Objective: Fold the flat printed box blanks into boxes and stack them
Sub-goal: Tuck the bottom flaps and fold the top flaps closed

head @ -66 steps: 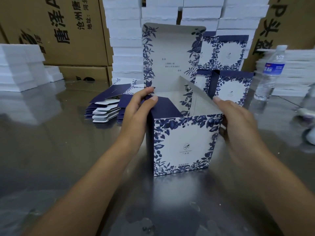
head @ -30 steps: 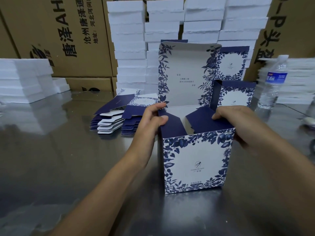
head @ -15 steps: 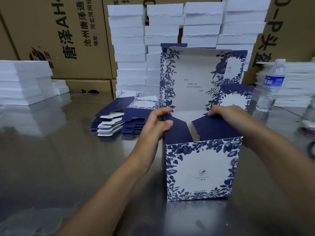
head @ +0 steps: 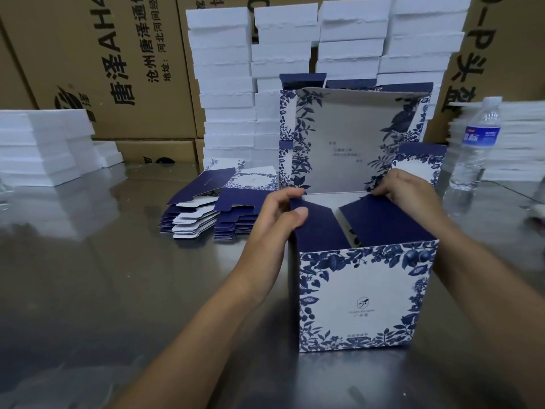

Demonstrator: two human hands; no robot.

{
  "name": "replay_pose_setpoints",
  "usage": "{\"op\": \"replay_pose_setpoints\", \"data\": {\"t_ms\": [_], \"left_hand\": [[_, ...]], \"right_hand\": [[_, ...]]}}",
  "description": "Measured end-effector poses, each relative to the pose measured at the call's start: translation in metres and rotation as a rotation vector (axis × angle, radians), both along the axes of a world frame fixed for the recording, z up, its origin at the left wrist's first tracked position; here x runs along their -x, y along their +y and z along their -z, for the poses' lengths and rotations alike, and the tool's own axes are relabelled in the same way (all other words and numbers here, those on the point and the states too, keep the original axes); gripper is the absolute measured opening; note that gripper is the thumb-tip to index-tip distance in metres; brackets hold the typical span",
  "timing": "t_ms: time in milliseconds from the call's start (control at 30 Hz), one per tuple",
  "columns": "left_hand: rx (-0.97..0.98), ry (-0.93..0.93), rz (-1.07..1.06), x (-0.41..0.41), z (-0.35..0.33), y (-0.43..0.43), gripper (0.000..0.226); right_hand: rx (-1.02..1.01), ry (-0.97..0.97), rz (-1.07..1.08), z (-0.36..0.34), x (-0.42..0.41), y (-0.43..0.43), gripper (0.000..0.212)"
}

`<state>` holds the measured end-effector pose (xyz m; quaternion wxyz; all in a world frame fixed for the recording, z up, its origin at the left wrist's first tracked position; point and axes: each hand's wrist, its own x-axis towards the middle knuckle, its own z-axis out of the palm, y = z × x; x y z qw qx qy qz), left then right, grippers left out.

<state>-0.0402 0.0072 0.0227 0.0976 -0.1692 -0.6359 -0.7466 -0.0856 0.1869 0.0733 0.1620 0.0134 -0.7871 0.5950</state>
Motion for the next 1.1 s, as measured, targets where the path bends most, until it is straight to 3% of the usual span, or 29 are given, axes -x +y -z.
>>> {"op": "replay_pose_setpoints", "data": {"t_ms": [133,267,367,467,633,767,933,1100], "left_hand": [[-0.044,0.052,-0.098,-0.004,-0.004,0.003,0.031],[-0.009,0.102,-0.106,-0.003,-0.003,0.003,0.038],[-0.003,0.120,-0.085,-0.002,0.000,0.003,0.032],[-0.021,0.118,-0.133,-0.001,0.000,0.003,0.026],[-0.110,0.112,-0.126,-0.001,-0.003,0.000,0.028],[-0.047,0.124,-0.067,-0.002,-0.004,-0.003,0.020],[-0.017,0.023,0.013,-0.004,-0.008,-0.008,0.040],[-0.109,-0.083,-0.011,-0.004,-0.010,-0.003,0.025]], "right_hand": [[0.080,0.023,-0.013,0.004,0.002,0.000,0.030],[0.212,-0.023,-0.042,0.008,0.000,0.002,0.017],[0.284,-0.070,-0.061,0.008,-0.005,0.007,0.032],[0.243,-0.102,-0.089,0.004,-0.011,0.010,0.044],[0.217,-0.107,-0.133,-0.001,-0.021,0.010,0.036],[-0.024,-0.080,-0.133,-0.004,-0.027,0.010,0.030],[-0.164,-0.128,-0.099,-0.018,-0.027,0.004,0.028],[-0.259,-0.103,-0.179,-0.028,-0.028,-0.015,0.027]]}}
